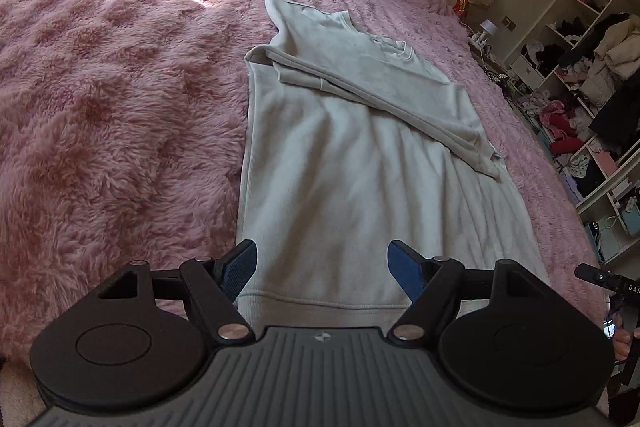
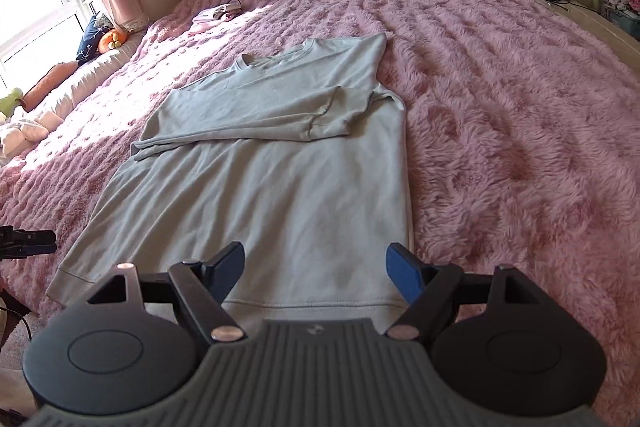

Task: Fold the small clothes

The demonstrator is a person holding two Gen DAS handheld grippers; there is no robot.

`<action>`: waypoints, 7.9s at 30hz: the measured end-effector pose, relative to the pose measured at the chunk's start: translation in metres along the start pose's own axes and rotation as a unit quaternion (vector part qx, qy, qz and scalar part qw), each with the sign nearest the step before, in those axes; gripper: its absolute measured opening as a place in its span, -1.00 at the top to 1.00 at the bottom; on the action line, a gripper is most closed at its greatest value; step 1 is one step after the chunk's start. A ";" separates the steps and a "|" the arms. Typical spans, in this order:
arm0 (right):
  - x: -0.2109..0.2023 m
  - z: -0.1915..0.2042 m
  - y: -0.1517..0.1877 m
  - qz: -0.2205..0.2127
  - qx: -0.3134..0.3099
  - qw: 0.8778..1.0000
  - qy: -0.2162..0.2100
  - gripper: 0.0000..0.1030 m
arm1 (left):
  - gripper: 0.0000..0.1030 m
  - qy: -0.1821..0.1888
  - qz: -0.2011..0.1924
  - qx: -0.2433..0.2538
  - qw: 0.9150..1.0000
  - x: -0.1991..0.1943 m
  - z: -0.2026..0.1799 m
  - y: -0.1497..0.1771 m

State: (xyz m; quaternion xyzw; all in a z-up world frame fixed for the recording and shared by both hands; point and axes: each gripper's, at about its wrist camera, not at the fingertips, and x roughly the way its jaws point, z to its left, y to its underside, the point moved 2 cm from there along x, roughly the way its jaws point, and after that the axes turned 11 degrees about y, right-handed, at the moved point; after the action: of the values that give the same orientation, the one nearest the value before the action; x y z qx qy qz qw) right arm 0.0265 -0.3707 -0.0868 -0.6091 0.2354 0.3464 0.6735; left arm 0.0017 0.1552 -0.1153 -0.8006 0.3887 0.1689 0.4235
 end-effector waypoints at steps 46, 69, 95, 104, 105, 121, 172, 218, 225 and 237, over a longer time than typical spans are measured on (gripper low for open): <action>0.057 -0.014 0.033 0.113 0.000 0.993 -0.019 -0.23 | -0.86 0.106 0.012 -0.163 0.981 0.037 0.040 0.044; 0.049 -0.019 0.030 0.105 0.012 0.993 -0.052 0.77 | 0.84 0.147 0.028 -0.258 0.955 0.038 0.062 0.057; 0.087 -0.038 -0.129 -0.004 0.175 0.978 -0.112 0.86 | 0.92 0.283 -0.094 -0.140 0.944 0.064 0.028 -0.117; 0.181 -0.022 -0.241 -0.023 0.188 0.978 -0.091 0.86 | 0.92 0.269 -0.116 -0.125 0.948 0.120 0.045 -0.208; 0.190 -0.021 -0.249 -0.023 0.188 0.978 -0.087 0.86 | 0.92 0.265 -0.118 -0.125 0.949 0.127 0.049 -0.214; 0.341 -0.031 -0.293 0.023 0.256 0.966 -0.038 0.31 | 0.76 0.189 -0.076 -0.167 0.965 0.229 0.117 -0.257; 0.218 -0.071 -0.166 -0.012 0.111 0.994 0.001 0.13 | 0.42 0.072 0.007 -0.035 0.997 0.092 0.102 -0.164; 0.276 0.001 -0.262 -0.104 0.038 0.994 -0.011 0.39 | 0.11 0.011 -0.074 0.093 0.993 0.145 0.048 -0.223; 0.216 0.056 -0.196 -0.076 -0.077 0.992 -0.062 0.38 | -0.02 0.062 -0.061 0.055 0.995 0.122 0.019 -0.155; 0.237 0.039 -0.132 0.004 -0.051 0.998 -0.020 0.49 | -0.04 0.092 -0.045 -0.037 0.994 0.144 0.059 -0.126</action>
State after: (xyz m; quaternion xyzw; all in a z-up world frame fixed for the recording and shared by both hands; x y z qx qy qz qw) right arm 0.2753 -0.2926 -0.1696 -0.6346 0.2063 0.3732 0.6445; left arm 0.1939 0.1770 -0.1671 -0.8447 0.3830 0.0900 0.3630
